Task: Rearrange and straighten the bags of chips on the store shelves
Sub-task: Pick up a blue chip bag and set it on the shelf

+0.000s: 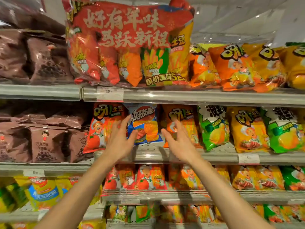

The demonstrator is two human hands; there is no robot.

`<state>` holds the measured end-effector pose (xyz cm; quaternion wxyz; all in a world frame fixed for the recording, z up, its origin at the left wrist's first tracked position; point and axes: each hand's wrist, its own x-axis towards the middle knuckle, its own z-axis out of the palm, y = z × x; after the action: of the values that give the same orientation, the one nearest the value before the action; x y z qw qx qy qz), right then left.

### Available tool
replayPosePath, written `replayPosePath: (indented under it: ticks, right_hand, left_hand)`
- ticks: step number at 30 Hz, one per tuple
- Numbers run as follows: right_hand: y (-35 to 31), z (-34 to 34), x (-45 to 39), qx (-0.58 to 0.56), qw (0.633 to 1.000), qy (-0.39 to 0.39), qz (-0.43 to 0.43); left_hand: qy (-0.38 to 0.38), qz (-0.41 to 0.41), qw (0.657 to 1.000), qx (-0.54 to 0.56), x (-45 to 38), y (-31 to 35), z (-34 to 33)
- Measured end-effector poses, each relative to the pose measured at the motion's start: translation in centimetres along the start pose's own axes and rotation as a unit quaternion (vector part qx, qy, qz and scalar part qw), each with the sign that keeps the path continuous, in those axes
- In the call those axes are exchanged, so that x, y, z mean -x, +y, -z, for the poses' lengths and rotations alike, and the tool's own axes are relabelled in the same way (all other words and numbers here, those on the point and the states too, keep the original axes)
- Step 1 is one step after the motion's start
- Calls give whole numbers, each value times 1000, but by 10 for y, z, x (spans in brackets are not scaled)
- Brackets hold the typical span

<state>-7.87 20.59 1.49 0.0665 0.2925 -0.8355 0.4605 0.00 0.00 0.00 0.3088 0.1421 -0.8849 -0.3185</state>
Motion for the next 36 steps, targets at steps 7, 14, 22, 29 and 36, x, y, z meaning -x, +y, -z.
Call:
replayPosePath:
  ticks: [7,14,22,29,36]
  right_hand:
    - [19,-30,-72,64,991,-113,24]
    - [34,-58,-104,48,987,-153,6]
    - [40,-55,-111,3,993,-115,30]
    - [31,-43,-115,-20,996,-81,30]
    - [11,-30,-102,-17,995,-74,65]
  left_hand:
    - [-6,45,996,-83,-43,5,-24]
    - [-29,83,986,-142,-59,7,-31]
    - [-1,38,995,-96,-71,16,-35]
    - [29,18,998,-45,-73,19,-23]
    - [53,-7,998,-42,-61,13,-3]
